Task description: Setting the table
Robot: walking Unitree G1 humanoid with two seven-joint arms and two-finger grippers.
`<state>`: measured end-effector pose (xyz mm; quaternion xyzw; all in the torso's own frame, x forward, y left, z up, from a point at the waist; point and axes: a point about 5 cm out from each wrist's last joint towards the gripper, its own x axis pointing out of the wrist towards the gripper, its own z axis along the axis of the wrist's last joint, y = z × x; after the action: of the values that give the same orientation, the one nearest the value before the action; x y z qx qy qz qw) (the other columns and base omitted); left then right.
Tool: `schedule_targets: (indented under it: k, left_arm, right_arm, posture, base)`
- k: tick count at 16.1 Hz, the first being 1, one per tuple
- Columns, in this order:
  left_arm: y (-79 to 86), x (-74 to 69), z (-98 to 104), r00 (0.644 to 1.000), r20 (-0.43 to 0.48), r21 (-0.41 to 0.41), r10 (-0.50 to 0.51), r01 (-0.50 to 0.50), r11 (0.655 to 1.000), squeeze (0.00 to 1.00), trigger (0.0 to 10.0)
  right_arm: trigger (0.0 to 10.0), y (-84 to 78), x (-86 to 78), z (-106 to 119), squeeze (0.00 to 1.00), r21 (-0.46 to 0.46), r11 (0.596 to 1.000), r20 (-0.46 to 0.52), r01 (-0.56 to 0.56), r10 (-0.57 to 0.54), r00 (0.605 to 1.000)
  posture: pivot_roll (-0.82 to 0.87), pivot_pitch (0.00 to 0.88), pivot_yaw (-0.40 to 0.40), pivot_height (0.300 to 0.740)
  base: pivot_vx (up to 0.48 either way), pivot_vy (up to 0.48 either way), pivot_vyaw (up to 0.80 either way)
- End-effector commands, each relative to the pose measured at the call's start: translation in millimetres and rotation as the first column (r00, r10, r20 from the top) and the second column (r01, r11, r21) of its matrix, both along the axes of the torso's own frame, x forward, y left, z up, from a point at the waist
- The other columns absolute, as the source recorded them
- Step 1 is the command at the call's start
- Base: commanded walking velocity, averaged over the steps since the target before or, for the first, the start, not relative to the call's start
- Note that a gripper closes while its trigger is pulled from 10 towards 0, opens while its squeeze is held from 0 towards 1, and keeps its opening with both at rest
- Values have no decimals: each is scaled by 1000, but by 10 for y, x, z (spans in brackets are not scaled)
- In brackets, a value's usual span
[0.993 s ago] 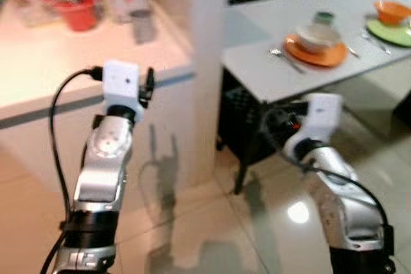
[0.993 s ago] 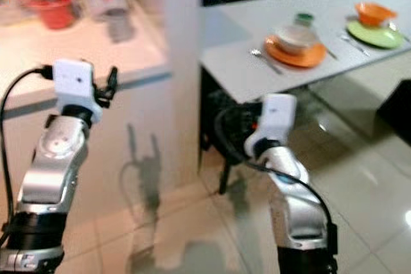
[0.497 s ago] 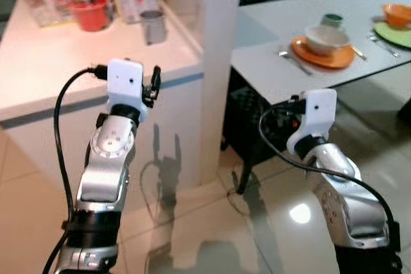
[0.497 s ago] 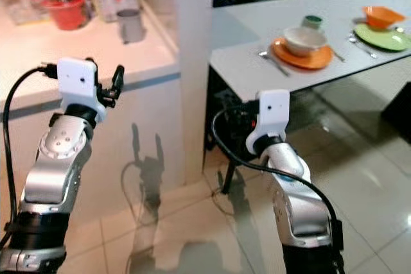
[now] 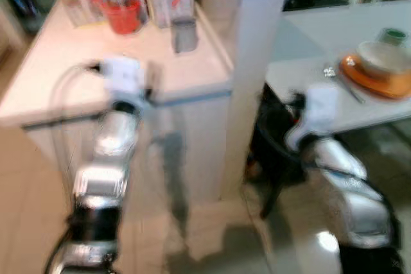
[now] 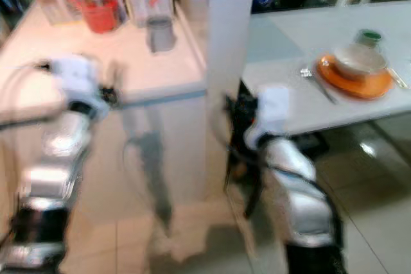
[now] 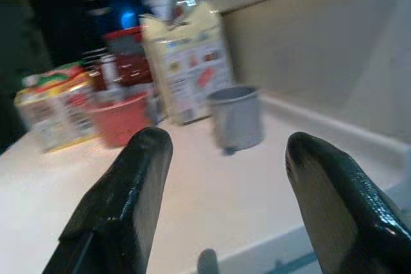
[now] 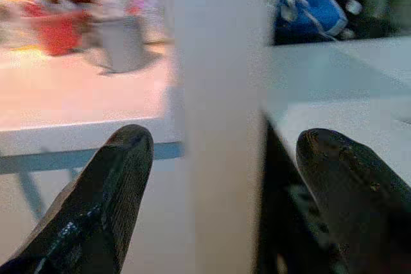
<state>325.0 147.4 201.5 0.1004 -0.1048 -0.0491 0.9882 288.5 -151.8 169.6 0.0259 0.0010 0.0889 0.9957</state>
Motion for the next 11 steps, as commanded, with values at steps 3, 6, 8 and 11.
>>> schedule_targets:
  k: [3,6,8,11]
  left_arm:
    - [105,23,42,1000,12,11,23,-23,1000,0,10000]
    - [107,31,33,1000,7,10,21,-21,1000,0,10000]
    - [102,34,17,1000,-11,-34,-9,8,999,0,10000]
    - [108,42,-12,997,-25,-71,-67,65,995,0,10000]
  right_arm:
    - [10000,85,-8,54,0,25,999,17,-37,37,999]
    - [10000,105,-43,72,0,21,998,32,-67,66,997]
    - [10000,161,-131,128,0,35,990,58,-135,132,989]
    - [10000,203,-306,192,0,45,972,80,-229,225,971]
  posture:
    - [-55,0,14,740]
    - [-56,0,15,740]
    - [-56,0,16,740]
    - [-62,0,18,740]
  base:
    - [453,0,0]
    - [453,0,-402]
    - [223,0,0]
    - [0,0,0]
